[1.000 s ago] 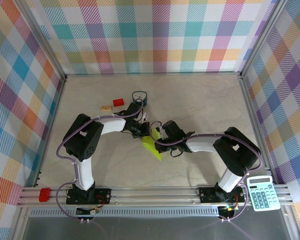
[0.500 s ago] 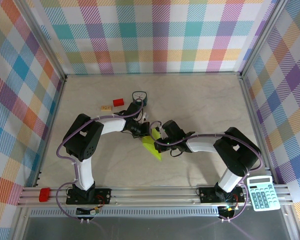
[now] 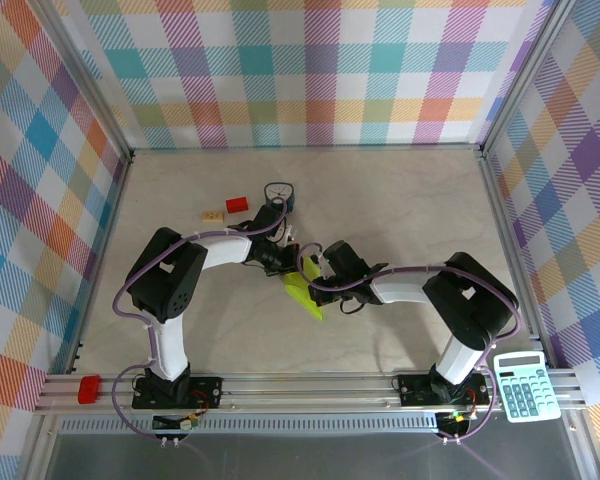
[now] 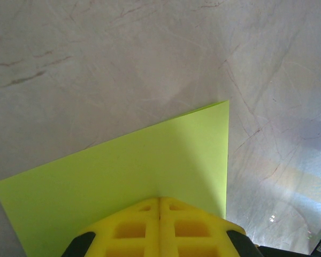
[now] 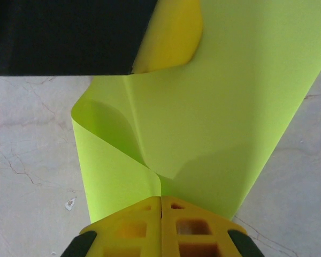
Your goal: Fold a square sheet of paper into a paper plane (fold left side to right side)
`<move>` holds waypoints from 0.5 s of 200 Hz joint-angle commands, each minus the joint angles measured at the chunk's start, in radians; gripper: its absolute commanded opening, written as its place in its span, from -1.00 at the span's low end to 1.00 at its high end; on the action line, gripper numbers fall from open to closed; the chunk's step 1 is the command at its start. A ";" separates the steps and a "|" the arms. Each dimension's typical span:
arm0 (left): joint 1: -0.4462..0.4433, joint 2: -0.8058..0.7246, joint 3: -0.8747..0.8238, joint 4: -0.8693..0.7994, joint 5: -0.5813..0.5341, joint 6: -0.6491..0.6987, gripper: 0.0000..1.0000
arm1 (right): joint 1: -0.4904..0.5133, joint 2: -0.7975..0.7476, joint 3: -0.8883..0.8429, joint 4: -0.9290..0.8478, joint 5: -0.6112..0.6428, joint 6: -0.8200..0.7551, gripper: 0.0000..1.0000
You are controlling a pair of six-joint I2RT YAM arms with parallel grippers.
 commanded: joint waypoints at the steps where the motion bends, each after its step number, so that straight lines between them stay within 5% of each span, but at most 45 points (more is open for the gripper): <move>1: -0.016 0.062 -0.022 -0.069 -0.073 0.002 -1.00 | -0.006 0.022 0.016 -0.009 -0.005 -0.008 -1.00; 50: -0.013 0.032 0.057 -0.135 -0.084 0.040 -1.00 | -0.005 0.041 -0.025 -0.022 0.006 0.001 -1.00; 100: 0.011 -0.033 0.156 -0.192 -0.099 0.082 -0.78 | -0.006 0.035 -0.052 -0.028 0.014 0.020 -1.00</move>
